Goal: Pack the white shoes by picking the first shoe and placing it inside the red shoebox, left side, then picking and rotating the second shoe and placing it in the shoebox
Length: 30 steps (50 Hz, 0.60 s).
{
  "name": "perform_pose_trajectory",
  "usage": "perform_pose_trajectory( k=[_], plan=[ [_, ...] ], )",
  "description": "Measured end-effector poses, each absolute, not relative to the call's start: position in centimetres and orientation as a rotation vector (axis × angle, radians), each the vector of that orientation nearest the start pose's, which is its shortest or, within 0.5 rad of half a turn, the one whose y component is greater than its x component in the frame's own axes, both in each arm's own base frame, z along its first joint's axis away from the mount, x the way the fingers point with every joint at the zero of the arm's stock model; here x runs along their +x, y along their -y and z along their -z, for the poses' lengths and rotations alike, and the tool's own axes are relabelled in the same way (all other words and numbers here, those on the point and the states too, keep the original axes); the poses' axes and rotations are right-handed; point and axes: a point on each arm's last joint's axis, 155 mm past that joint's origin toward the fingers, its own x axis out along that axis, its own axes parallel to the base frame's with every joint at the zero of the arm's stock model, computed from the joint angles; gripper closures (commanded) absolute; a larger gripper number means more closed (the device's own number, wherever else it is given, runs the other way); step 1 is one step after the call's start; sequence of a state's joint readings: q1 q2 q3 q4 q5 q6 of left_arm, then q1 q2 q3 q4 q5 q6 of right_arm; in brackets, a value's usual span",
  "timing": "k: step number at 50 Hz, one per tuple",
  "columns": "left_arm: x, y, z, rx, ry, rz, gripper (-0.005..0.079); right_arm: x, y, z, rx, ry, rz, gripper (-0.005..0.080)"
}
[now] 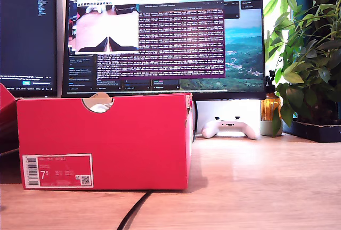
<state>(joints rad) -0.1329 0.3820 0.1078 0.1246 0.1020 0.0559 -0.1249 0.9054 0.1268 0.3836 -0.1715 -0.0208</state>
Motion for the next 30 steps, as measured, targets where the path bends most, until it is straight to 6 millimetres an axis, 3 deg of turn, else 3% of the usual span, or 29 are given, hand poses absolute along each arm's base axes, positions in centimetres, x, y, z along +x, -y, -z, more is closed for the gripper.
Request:
perform_pose_trajectory(
  k=[12,22,30],
  plan=[
    [26.9,5.0,-16.4,0.061,-0.110,0.209,0.0760,28.6,0.5,-7.7,0.031,-0.359,-0.046,0.0759],
    [26.4,4.7,-14.8,0.061,-0.120,0.201,0.0760,27.7,-0.7,-8.8,0.029,-0.325,-0.107,0.0759],
    [25.9,4.7,-15.3,0.061,-0.095,0.200,0.0760,26.9,-1.8,-9.3,0.012,-0.313,-0.165,0.0759]
  ],
)
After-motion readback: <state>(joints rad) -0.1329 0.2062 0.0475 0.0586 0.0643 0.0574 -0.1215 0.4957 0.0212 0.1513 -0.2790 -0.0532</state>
